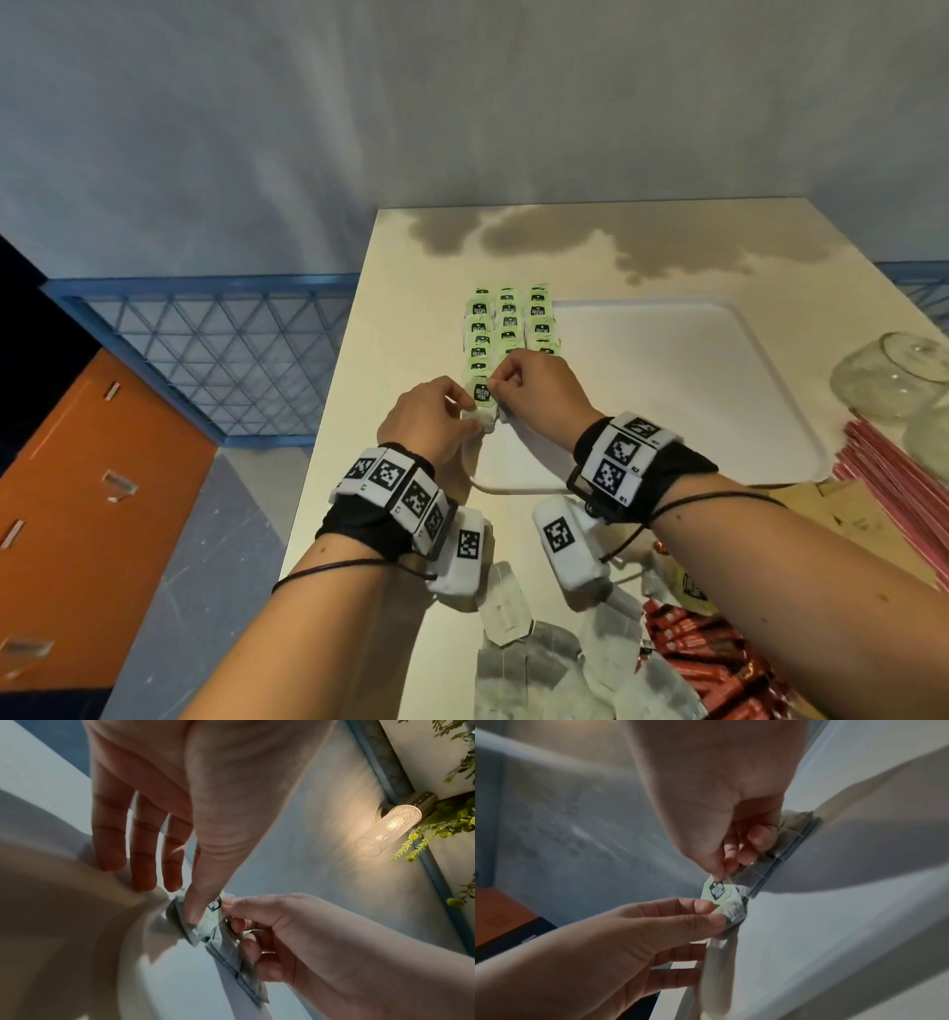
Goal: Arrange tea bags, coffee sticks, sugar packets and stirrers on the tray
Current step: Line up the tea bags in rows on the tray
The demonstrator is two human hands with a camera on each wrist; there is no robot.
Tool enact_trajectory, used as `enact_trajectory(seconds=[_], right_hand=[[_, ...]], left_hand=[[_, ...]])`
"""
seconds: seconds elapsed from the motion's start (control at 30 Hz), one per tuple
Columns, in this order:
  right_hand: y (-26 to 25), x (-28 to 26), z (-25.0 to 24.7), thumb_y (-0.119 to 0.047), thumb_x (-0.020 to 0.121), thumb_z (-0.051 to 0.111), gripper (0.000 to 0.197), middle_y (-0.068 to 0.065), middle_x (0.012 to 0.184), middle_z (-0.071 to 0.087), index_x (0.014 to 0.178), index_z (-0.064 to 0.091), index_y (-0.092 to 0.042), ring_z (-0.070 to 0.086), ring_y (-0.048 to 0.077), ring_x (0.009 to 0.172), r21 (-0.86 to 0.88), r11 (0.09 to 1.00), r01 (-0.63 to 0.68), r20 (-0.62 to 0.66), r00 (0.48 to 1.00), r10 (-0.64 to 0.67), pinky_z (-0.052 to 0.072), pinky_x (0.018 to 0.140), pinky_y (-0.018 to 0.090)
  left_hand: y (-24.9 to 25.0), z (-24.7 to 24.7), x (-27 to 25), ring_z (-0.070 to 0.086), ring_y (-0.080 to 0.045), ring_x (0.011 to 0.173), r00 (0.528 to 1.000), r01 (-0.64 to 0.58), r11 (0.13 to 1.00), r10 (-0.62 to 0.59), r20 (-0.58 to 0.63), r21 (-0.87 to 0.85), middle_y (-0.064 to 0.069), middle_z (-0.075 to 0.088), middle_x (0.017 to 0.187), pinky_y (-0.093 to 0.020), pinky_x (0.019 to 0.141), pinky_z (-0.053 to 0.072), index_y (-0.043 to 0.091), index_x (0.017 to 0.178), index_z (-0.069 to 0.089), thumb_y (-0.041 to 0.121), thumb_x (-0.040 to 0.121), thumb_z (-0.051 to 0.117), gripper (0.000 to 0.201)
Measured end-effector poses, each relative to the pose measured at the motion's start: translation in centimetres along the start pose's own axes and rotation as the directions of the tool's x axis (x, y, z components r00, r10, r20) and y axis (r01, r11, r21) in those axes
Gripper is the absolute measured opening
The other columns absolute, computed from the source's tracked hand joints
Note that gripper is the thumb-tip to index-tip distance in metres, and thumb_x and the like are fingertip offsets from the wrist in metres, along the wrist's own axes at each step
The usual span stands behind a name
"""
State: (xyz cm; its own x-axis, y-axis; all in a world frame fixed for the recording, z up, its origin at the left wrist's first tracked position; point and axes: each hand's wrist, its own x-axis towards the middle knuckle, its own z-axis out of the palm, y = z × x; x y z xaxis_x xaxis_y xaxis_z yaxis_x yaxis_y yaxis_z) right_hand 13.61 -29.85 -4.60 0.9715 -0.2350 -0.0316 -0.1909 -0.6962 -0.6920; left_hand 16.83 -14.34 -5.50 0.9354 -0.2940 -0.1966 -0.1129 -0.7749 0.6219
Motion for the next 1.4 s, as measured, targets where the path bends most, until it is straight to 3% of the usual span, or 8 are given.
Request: enact_trajectory(seconds=[0.17, 0.43, 0.53, 0.67, 0.83, 0.93, 1.2, 1.4], right_hand=[[0.0, -0.9, -1.1, -0.026, 0.087, 0.071, 0.024, -0.002, 0.078, 0.061, 0.105, 0.061, -0.015, 0.061, 0.022, 0.081, 0.036, 0.999, -0.018, 0.0, 1.0, 0.018, 0.05, 0.077, 0.035], [0.4, -7.1, -2.2, -0.018, 0.086, 0.073, 0.005, 0.006, 0.082, 0.067, 0.089, 0.069, -0.016, 0.056, -0.004, 0.051, 0.17, 0.985, 0.002, 0.167, 0.985, -0.031, 0.044, 0.055, 0.012], [0.5, -9.1, -1.8, -0.019, 0.087, 0.073, 0.005, 0.009, 0.085, 0.069, 0.089, 0.068, -0.018, 0.062, 0.011, 0.061, 0.157, 0.988, -0.005, 0.221, 0.975, -0.031, 0.049, 0.055, 0.023], [0.5, -10.4, -1.6, -0.021, 0.086, 0.074, 0.01, 0.008, 0.087, 0.071, 0.093, 0.069, -0.015, 0.064, 0.011, 0.062, 0.14, 0.99, 0.005, 0.244, 0.969, -0.039, 0.055, 0.065, 0.035], [-0.7, -12.0, -1.7, -0.034, 0.074, 0.084, 0.043, -0.007, 0.106, 0.064, 0.111, 0.066, -0.024, 0.061, 0.004, 0.084, 0.141, 0.988, 0.065, 0.337, 0.935, -0.11, 0.053, 0.074, 0.024], [-1.6, -12.9, -1.7, -0.032, 0.071, 0.087, 0.042, -0.008, 0.107, 0.066, 0.108, 0.068, -0.023, 0.061, 0.006, 0.097, 0.102, 0.983, 0.151, 0.387, 0.905, -0.179, 0.05, 0.085, 0.024], [-1.3, -15.2, -2.4, -0.038, 0.069, 0.087, 0.042, -0.009, 0.093, 0.072, 0.105, 0.072, -0.022, 0.067, 0.007, 0.081, 0.125, 0.983, 0.135, 0.285, 0.944, -0.166, 0.053, 0.072, 0.022], [0.6, -16.0, -3.9, -0.03, 0.089, 0.071, 0.019, 0.001, 0.076, 0.073, 0.084, 0.076, -0.012, 0.068, 0.017, 0.074, 0.016, 0.991, 0.13, 0.234, 0.963, -0.131, 0.054, 0.073, 0.038]], left_hand=[[0.0, -1.3, -1.1, 0.061, -0.012, 0.082, 0.999, -0.003, 1.0, 0.003, 0.04, -0.01, 0.01, 0.065, 0.087, -0.028, 0.071, 0.045, 0.031, 0.09, 0.061, 0.032, 0.077, 0.078, 0.021], [-2.7, -4.2, -7.1, 0.059, -0.005, 0.083, 0.967, -0.072, 0.991, 0.041, 0.251, 0.117, 0.016, 0.062, 0.088, -0.019, 0.07, 0.042, 0.031, 0.111, 0.062, 0.035, 0.071, 0.084, 0.046], [-3.3, -2.8, -8.5, 0.058, -0.011, 0.088, 0.956, -0.129, 0.961, 0.054, 0.29, 0.246, 0.007, 0.059, 0.099, -0.027, 0.079, 0.048, 0.042, 0.12, 0.058, 0.046, 0.066, 0.084, 0.06], [-3.0, -1.7, -9.1, 0.059, -0.017, 0.087, 0.971, -0.099, 0.958, 0.034, 0.235, 0.269, 0.003, 0.054, 0.097, -0.026, 0.071, 0.045, 0.031, 0.093, 0.063, 0.039, 0.069, 0.082, 0.032], [-1.8, -2.4, -10.6, 0.061, -0.012, 0.078, 0.968, -0.131, 0.981, 0.094, 0.235, 0.146, 0.006, 0.071, 0.084, -0.019, 0.064, 0.043, 0.026, 0.072, 0.067, 0.008, 0.073, 0.068, 0.018], [-0.3, -2.8, -11.7, 0.059, -0.01, 0.074, 0.954, -0.211, 0.972, 0.183, 0.239, 0.098, 0.002, 0.071, 0.084, -0.018, 0.061, 0.043, 0.023, 0.078, 0.07, 0.004, 0.07, 0.068, 0.021], [1.5, -1.2, -12.5, 0.066, -0.019, 0.074, 0.967, -0.183, 0.983, 0.186, 0.176, -0.031, -0.001, 0.069, 0.079, -0.034, 0.073, 0.055, 0.024, 0.075, 0.059, 0.005, 0.076, 0.068, 0.02], [1.4, -0.5, -12.9, 0.059, -0.001, 0.069, 0.929, -0.289, 0.957, 0.288, 0.233, -0.031, 0.004, 0.067, 0.092, -0.014, 0.058, 0.043, 0.021, 0.103, 0.058, 0.018, 0.078, 0.077, 0.031]])
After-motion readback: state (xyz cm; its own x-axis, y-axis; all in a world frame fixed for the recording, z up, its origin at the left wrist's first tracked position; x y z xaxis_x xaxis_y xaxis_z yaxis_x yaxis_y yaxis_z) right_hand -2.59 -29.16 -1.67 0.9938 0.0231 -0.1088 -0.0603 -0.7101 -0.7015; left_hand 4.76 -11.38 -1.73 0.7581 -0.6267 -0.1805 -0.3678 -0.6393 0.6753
